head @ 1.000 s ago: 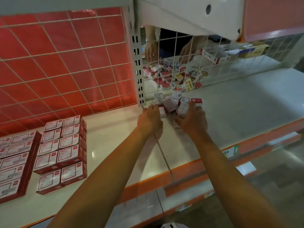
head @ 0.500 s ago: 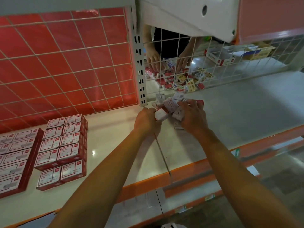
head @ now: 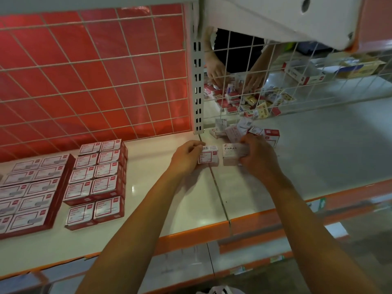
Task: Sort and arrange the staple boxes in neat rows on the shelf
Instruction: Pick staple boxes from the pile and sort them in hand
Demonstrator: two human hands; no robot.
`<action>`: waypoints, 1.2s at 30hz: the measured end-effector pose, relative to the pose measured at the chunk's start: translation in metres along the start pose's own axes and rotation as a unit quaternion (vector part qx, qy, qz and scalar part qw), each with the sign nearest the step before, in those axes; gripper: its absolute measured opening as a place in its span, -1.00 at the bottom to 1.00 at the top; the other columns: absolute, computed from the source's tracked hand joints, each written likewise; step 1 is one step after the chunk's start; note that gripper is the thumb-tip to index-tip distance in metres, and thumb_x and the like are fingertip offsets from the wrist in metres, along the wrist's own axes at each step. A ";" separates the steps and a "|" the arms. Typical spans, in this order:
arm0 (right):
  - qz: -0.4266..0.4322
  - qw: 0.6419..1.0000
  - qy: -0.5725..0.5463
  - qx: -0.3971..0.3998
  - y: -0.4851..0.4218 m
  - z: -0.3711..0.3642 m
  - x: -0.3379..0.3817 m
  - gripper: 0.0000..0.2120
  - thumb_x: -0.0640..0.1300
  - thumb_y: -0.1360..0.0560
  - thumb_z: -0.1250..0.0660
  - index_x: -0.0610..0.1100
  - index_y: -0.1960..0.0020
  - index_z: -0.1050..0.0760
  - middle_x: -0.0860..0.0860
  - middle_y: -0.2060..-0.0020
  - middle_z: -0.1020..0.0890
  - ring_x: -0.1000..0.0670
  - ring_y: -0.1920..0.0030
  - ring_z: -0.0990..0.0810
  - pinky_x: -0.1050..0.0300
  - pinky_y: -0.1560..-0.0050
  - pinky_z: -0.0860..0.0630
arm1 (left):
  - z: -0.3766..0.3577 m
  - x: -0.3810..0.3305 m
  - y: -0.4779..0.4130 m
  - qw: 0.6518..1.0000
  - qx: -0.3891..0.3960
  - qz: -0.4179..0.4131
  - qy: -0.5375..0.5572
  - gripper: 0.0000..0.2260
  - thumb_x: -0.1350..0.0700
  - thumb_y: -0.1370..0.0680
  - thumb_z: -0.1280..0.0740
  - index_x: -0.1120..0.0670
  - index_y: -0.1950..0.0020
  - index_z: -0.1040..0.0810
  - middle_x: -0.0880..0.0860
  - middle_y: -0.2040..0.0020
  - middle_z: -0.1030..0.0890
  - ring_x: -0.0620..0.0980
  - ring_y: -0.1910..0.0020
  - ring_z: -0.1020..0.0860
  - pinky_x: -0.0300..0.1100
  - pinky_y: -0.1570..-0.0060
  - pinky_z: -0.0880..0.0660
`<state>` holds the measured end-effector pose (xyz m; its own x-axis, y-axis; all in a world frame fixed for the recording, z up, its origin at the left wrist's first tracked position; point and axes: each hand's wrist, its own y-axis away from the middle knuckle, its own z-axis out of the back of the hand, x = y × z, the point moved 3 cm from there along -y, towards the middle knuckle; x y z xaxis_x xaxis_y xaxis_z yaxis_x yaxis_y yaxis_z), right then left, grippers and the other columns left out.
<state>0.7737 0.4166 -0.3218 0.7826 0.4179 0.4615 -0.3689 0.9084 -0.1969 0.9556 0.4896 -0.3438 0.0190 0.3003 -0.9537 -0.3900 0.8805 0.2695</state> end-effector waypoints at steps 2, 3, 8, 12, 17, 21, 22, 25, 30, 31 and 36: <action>0.019 0.998 -0.053 0.022 0.007 -0.004 0.011 -0.56 -0.24 -0.31 -0.51 -0.17 -0.15 -0.48 -0.15 -0.07 -0.54 -0.13 -0.07 -0.54 0.10 0.01 -0.51 | 0.010 -0.005 0.015 0.999 0.000 -0.028 0.018 -0.81 0.10 -0.65 -0.16 0.04 -0.10 -0.57 0.09 0.00 -0.65 0.04 0.09 -0.65 -0.08 0.19 -0.63; 0.025 0.996 -0.080 0.034 0.011 -0.006 0.016 -0.54 -0.24 -0.31 -0.53 -0.17 -0.16 -0.48 -0.13 -0.07 -0.54 -0.09 -0.05 -0.55 0.14 0.02 -0.53 | 0.016 -0.007 0.023 0.999 -0.002 -0.038 0.019 -0.78 0.07 -0.66 -0.14 0.03 -0.09 -0.58 0.07 0.02 -0.66 0.03 0.11 -0.66 -0.08 0.21 -0.63; 0.043 0.978 -0.195 0.063 0.027 -0.006 0.043 -0.56 -0.30 -0.35 -0.49 -0.18 -0.18 -0.48 -0.07 -0.07 -0.58 0.03 -0.02 -0.56 0.14 -0.01 -0.57 | 0.048 -0.010 0.056 0.999 0.038 -0.027 -0.007 -0.77 0.12 -0.58 -0.31 -0.06 -0.24 -0.53 0.00 -0.02 -0.65 -0.11 0.17 -0.60 -0.33 0.28 -0.50; 0.050 0.958 -0.253 0.124 0.033 -0.010 0.059 -0.51 -0.32 -0.37 -0.46 -0.11 -0.26 -0.46 -0.05 -0.15 -0.53 0.05 -0.07 -0.55 0.24 -0.06 -0.55 | 0.076 -0.006 0.075 0.996 0.046 -0.039 -0.069 -0.50 0.31 -0.45 -0.43 -0.06 -0.31 -0.46 -0.03 -0.09 -0.60 -0.13 0.05 -0.63 -0.32 0.16 -0.56; 0.078 0.931 -0.321 0.154 0.048 -0.015 0.090 -0.53 -0.35 -0.40 -0.43 -0.05 -0.25 -0.48 0.02 -0.14 -0.53 0.15 -0.08 -0.55 0.35 -0.04 -0.52 | 0.114 0.004 0.098 0.994 0.023 -0.059 -0.090 -0.55 0.29 -0.45 -0.44 -0.05 -0.27 -0.49 -0.06 -0.09 -0.61 -0.14 0.06 -0.64 -0.32 0.14 -0.56; 0.088 0.929 -0.322 0.159 0.061 -0.023 0.116 -0.55 -0.35 -0.36 -0.47 0.01 -0.16 -0.50 0.12 -0.08 -0.55 0.11 -0.08 -0.56 0.23 -0.03 -0.57 | 0.144 0.009 0.113 0.988 0.009 -0.085 -0.132 -0.57 0.22 -0.45 -0.45 -0.07 -0.26 -0.49 -0.08 -0.10 -0.62 -0.02 0.03 -0.64 -0.04 -0.05 -0.60; 0.088 0.928 -0.325 0.160 0.064 -0.025 0.123 -0.55 -0.34 -0.35 -0.48 0.03 -0.14 -0.51 0.12 -0.08 -0.56 0.10 -0.07 -0.57 0.19 -0.03 -0.58 | 0.153 0.011 0.119 0.988 0.007 -0.083 -0.133 -0.57 0.21 -0.45 -0.46 -0.10 -0.25 -0.50 -0.09 -0.11 -0.62 -0.04 0.00 -0.64 -0.01 -0.07 -0.59; 0.089 0.926 -0.328 0.164 0.074 -0.033 0.148 -0.53 -0.34 -0.33 -0.49 0.08 -0.10 -0.52 0.12 -0.06 -0.57 0.08 -0.03 -0.58 0.12 -0.01 -0.58 | 0.179 0.016 0.135 0.989 0.004 -0.080 -0.123 -0.56 0.23 -0.44 -0.47 -0.12 -0.23 -0.50 -0.10 -0.11 -0.63 -0.11 -0.08 -0.61 -0.05 -0.15 -0.55; 0.114 0.929 -0.313 0.163 0.098 -0.049 0.199 -0.53 -0.32 -0.30 -0.52 0.12 -0.06 -0.52 0.19 0.00 -0.59 0.15 0.13 -0.54 0.19 0.13 -0.53 | 0.229 0.027 0.168 0.987 -0.015 -0.097 -0.124 -0.56 0.17 -0.43 -0.49 -0.14 -0.24 -0.50 -0.14 -0.09 -0.63 -0.07 -0.02 -0.63 -0.07 -0.06 -0.59; 0.119 0.929 -0.310 0.164 0.103 -0.054 0.209 -0.53 -0.32 -0.30 -0.52 0.11 -0.06 -0.52 0.18 -0.01 -0.60 0.15 0.13 -0.53 0.19 0.15 -0.53 | 0.240 0.031 0.175 0.986 -0.020 -0.097 -0.135 -0.57 0.14 -0.43 -0.49 -0.18 -0.22 -0.50 -0.15 -0.07 -0.64 0.02 0.01 -0.62 -0.03 -0.04 -0.59; 0.119 0.930 -0.300 0.176 0.129 -0.080 0.255 -0.55 -0.31 -0.31 -0.52 0.05 -0.10 -0.54 0.15 -0.01 -0.60 0.12 0.15 -0.53 0.21 0.15 -0.53 | 0.291 0.052 0.204 0.985 -0.044 -0.097 -0.138 -0.62 0.11 -0.43 -0.49 -0.22 -0.15 -0.52 -0.09 -0.11 -0.60 0.03 -0.01 -0.62 -0.07 -0.02 -0.60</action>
<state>0.9659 0.6421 -0.2987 0.2763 0.4265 0.8612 -0.7199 0.6856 -0.1086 1.1452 0.7912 -0.2997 0.3457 0.2282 -0.9102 -0.4329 0.8994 0.0610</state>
